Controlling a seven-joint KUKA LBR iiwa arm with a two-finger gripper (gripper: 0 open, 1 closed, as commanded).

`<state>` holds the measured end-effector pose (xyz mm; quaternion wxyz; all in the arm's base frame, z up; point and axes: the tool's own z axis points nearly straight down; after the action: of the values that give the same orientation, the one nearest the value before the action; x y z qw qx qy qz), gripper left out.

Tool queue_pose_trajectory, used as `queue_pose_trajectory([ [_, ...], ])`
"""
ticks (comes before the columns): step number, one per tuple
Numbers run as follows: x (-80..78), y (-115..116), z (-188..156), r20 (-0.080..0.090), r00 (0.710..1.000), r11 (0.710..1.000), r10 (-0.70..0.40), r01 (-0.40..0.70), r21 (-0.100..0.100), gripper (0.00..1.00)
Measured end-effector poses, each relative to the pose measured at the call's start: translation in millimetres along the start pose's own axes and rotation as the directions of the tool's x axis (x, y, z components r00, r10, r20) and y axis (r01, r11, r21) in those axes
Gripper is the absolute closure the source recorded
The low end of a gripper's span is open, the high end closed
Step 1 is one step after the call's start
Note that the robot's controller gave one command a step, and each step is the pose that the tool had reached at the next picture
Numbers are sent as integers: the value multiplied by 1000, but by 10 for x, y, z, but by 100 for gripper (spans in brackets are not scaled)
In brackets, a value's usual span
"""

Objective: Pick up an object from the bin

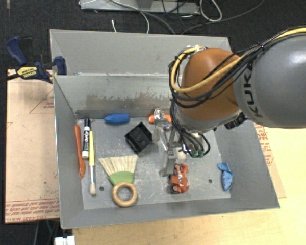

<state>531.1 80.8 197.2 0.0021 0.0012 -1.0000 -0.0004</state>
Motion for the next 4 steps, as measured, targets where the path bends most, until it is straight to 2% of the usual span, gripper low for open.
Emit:
queue_pose_trajectory([
  [1, -13, -3, -20, 5, 1000, 1000, 2, -2, 0, 0],
  [2, 71, 353, 878, 9, 1000, 1000, 5, -5, -2, 0],
  [3, 79, 562, 837, 12, 990, 991, 137, -137, -3, 0],
  [4, 271, 921, 997, -3, 988, 988, 157, -157, -2, 0],
])
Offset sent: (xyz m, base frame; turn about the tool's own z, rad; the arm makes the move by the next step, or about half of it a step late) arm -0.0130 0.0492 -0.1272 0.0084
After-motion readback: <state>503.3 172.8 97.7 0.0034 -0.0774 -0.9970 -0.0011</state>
